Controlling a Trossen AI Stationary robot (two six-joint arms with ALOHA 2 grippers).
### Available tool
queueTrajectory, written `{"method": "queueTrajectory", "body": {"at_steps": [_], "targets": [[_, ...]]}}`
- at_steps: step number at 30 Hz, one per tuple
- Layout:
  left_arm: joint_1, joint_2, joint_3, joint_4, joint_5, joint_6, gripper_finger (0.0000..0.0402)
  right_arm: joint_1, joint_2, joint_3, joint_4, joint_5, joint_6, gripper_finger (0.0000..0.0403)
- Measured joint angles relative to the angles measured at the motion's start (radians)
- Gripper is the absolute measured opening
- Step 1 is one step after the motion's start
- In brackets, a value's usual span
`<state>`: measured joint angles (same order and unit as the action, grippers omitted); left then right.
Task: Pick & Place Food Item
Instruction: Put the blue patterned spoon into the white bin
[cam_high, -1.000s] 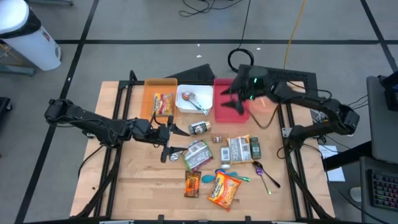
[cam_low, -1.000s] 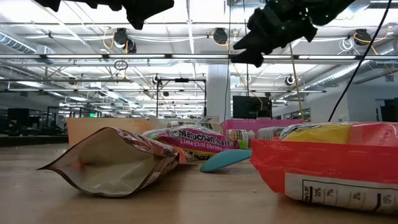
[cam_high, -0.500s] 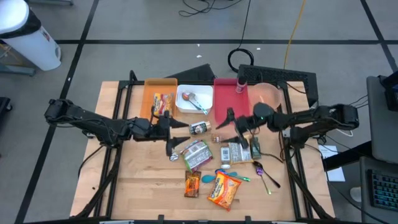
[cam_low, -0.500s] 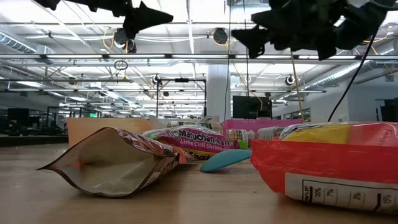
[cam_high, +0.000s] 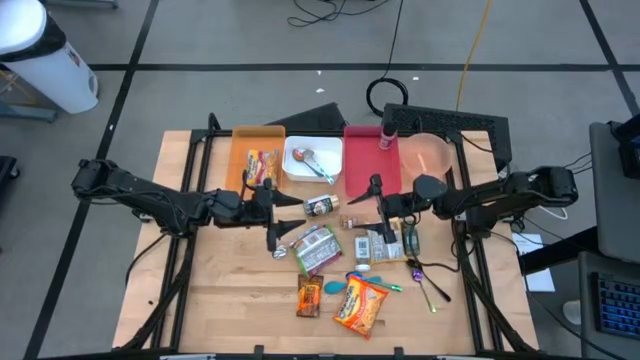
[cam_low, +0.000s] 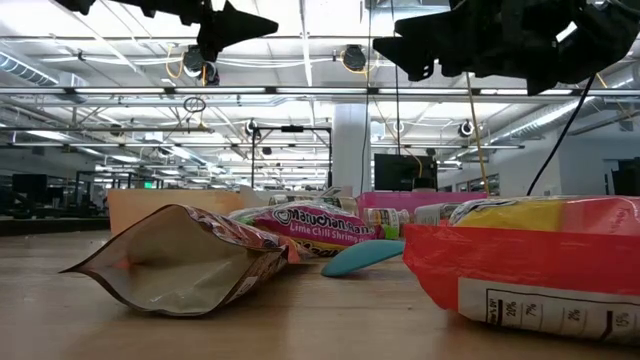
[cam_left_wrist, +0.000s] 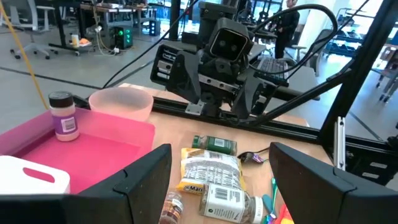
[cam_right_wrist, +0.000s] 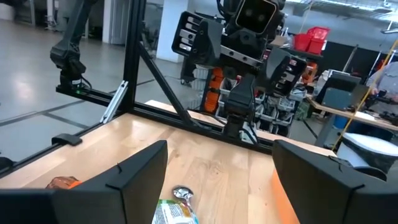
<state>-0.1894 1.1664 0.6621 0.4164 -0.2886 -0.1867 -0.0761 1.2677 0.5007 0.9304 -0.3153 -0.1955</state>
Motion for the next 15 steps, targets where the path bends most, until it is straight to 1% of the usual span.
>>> {"method": "queueTrajectory", "body": {"at_steps": [6, 11, 13, 15], "targets": [[0.000, 0.000, 0.000, 0.000, 0.000, 0.000, 0.0274, 0.000, 0.000, 0.000, -0.003, 0.000, 0.007, 0.0281], [0.000, 0.000, 0.000, 0.000, 0.001, 0.000, 0.0274, 0.000, 0.000, 0.000, -0.033, -0.005, 0.138, 0.0281], [0.000, 0.000, 0.000, 0.000, 0.002, 0.000, 0.0274, 0.006, 0.000, 0.000, -0.051, -0.029, 0.140, 0.0281], [0.000, 0.000, 0.000, 0.000, 0.002, 0.000, 0.0274, 0.025, 0.000, 0.000, -0.053, -0.028, 0.126, 0.0281]]}}
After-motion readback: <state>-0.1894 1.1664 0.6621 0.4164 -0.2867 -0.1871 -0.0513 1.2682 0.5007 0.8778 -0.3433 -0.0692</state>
